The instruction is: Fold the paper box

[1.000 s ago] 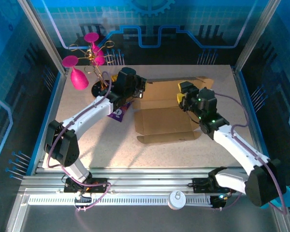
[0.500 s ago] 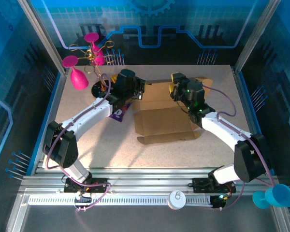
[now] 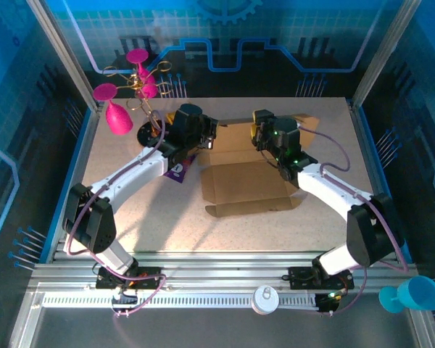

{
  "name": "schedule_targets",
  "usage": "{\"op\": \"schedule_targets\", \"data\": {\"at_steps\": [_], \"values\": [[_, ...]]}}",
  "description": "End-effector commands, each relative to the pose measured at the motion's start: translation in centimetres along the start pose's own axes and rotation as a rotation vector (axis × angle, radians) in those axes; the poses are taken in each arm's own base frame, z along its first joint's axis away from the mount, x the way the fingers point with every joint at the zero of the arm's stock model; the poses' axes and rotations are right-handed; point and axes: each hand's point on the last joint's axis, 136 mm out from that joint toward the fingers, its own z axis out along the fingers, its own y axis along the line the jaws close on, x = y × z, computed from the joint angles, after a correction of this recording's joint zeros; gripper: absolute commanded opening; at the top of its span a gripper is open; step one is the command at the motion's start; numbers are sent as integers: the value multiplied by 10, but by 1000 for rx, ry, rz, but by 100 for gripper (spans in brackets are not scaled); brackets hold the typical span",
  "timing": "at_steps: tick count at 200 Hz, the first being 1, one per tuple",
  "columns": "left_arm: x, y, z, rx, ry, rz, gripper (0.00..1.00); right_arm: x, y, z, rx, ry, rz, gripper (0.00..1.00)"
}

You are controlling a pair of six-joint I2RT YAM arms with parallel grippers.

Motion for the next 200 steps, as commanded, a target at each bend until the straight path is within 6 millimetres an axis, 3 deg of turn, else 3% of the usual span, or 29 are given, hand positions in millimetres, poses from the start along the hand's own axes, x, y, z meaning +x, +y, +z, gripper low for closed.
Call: {"op": "schedule_targets", "data": {"at_steps": [1, 48, 70, 93, 98, 104, 121, 133, 147, 177, 200], "values": [[8, -20, -14, 70, 4, 0, 0, 0, 13, 7, -30, -46, 13, 47], [10, -21, -16, 73, 6, 2, 0, -2, 8, 16, -8, -67, 21, 37], [10, -20, -17, 71, 8, 2, 0, -5, 7, 15, -3, -79, 24, 22], [10, -22, -19, 77, 13, 12, 0, -8, 9, 12, 4, -87, 24, 0], [11, -23, -19, 79, 16, 20, 0, -8, 9, 11, 6, -86, 24, 0], [12, -26, -22, 86, 19, 37, 9, -10, 13, 8, 4, -89, 25, 0], [12, -38, -31, 87, 52, 133, 48, -15, 20, -2, 44, -98, 16, 0], [7, -40, -44, 51, 57, 232, 61, -20, 29, -11, 71, -98, 15, 0], [-7, -37, -63, 20, 35, 326, 69, -28, 38, -21, 104, -101, 19, 0], [-53, -12, -105, -25, -38, 333, 69, -44, 48, -34, 129, -108, 66, 0], [-80, 18, -125, -80, -68, 329, 52, -52, 57, -38, 96, -113, 121, 0]]}}
